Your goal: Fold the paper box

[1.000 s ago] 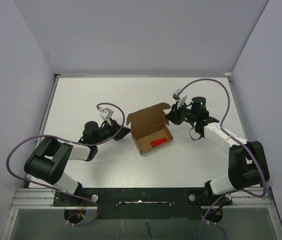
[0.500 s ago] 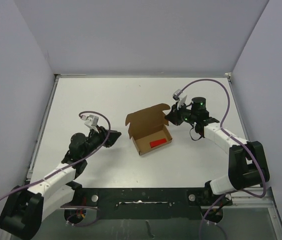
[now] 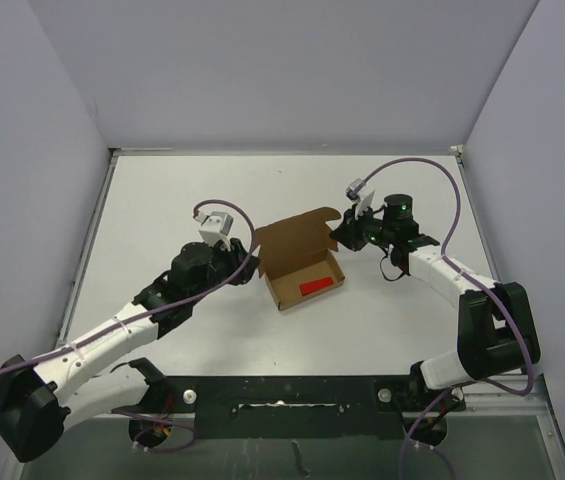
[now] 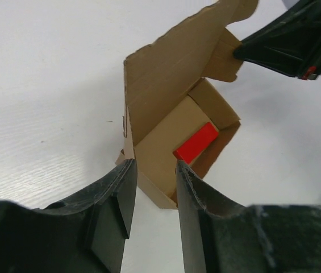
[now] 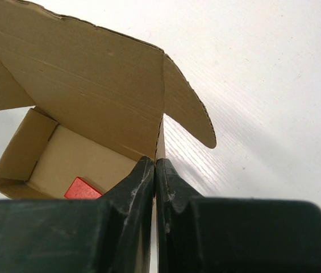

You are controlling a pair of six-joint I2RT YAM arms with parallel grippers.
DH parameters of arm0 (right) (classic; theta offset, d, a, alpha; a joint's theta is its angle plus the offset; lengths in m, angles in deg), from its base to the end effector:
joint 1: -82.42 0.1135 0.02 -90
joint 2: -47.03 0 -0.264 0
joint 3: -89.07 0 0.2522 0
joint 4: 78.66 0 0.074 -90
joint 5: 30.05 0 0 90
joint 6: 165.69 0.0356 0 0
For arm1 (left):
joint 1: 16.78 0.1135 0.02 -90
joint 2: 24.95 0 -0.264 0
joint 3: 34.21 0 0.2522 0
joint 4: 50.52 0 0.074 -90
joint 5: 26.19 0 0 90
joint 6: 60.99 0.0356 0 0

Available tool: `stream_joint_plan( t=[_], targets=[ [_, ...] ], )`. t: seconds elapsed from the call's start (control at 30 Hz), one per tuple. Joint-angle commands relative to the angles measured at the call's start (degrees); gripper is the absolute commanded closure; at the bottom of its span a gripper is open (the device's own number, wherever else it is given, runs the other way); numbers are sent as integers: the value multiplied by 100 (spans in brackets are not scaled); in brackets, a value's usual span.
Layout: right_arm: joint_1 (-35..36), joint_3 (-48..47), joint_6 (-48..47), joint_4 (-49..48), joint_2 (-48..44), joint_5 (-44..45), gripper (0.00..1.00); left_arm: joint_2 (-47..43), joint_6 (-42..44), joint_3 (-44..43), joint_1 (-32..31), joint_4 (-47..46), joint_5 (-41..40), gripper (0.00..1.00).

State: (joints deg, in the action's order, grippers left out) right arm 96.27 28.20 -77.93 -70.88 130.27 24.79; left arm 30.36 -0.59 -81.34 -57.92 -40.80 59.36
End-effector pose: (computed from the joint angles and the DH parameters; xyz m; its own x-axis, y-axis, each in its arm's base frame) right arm 0.2973 0.0944 0.2279 -0.4607 -0.1465 -0.8754 -0.6977 0.6694 0.2552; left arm 0.1702 -0.1450 0.2610 -0.4978 -0.2190 -0.8392 0.4076 0.7950 -0.4493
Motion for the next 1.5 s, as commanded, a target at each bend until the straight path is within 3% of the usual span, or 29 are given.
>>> stream_joint_plan(
  t=[0.0, 0.43, 0.57, 0.73, 0.83, 0.93, 1.17, 1.47],
  targets=[
    [4, -8, 66, -106, -146, -129, 100, 527, 226, -499, -25, 405, -628, 66],
    [8, -17, 110, -97, -133, -149, 100, 1444, 215, -883, -21, 14, -516, 65],
    [21, -17, 119, -103, -133, -149, 100, 1596, 154, -941, -16, -53, -469, 75],
    [64, -22, 148, -115, -157, -134, 100, 1773, 74, -1066, -16, -38, -441, 99],
    [118, -41, 226, -163, -205, -14, 100, 1831, -9, -1136, -19, -45, -600, 100],
    [344, -73, 196, -288, -289, 506, 100, 1932, -83, -1470, -16, -29, -819, 100],
    [1209, -157, -214, -882, -189, 2633, 100, 2576, 68, -2199, -20, -92, -1352, 100],
    [1291, -210, -139, -1865, 71, 3115, 100, 3297, 402, -2233, 129, -764, -1520, 100]
  ],
)
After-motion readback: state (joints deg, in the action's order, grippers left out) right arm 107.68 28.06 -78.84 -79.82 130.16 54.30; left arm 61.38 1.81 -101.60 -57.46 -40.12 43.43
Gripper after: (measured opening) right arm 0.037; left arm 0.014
